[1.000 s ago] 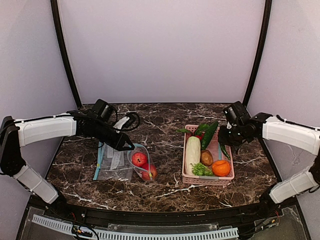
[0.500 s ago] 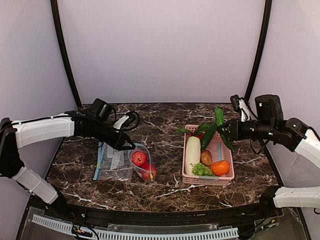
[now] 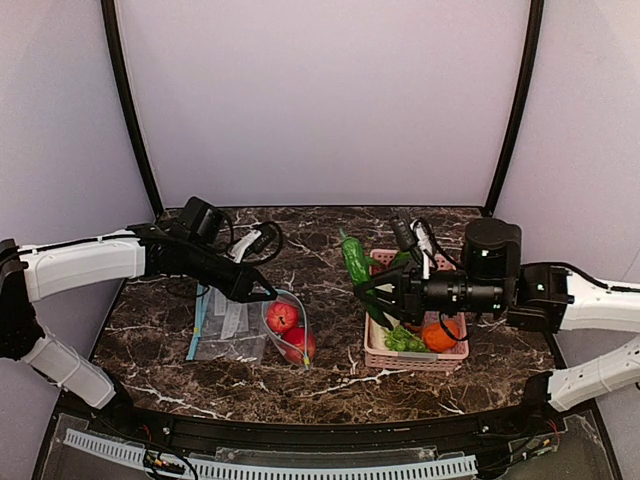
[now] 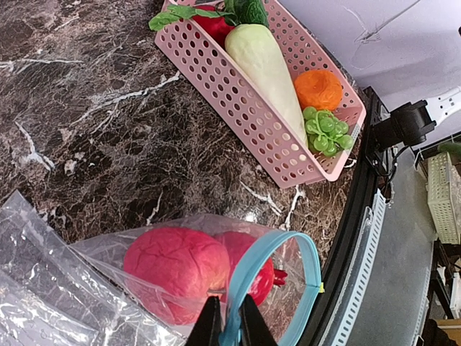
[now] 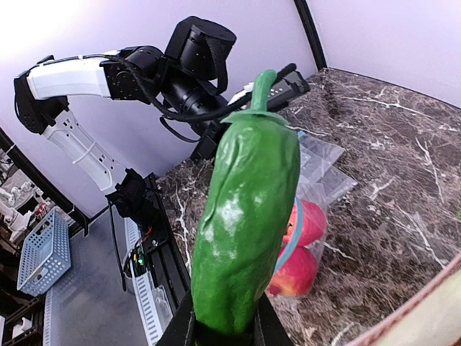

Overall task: Place the food in the zip-top bag and seal the zipper
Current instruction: Place the fake vegetable in the zipper food storage bag.

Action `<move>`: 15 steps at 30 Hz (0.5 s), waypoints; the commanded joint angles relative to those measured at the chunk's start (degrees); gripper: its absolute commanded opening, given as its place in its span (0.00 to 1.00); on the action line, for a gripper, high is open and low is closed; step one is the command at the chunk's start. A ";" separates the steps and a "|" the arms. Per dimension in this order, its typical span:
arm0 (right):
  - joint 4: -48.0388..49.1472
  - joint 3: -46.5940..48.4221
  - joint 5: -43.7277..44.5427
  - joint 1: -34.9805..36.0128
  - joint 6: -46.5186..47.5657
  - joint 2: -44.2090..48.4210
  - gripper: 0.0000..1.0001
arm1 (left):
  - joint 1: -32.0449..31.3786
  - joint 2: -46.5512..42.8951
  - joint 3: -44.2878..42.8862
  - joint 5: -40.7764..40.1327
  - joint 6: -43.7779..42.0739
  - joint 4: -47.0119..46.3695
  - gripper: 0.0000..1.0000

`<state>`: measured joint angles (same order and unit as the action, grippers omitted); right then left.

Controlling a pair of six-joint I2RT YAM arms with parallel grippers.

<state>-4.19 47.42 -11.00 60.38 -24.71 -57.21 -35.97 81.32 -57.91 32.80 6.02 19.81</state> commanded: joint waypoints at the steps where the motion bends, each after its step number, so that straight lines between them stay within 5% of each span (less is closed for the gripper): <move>1: 22.10 -2.01 13.24 6.03 -1.07 -7.01 0.00 | -0.25 -1.12 0.83 1.65 -0.24 -0.52 0.10; 15: 49.19 5.06 21.31 13.80 0.16 -34.43 0.00 | -0.22 -0.90 0.80 1.52 -0.07 -0.30 0.10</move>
<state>33.67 49.47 7.40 73.45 -24.88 -87.94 -35.97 81.32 -57.89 33.58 6.04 19.79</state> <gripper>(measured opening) 0.181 0.096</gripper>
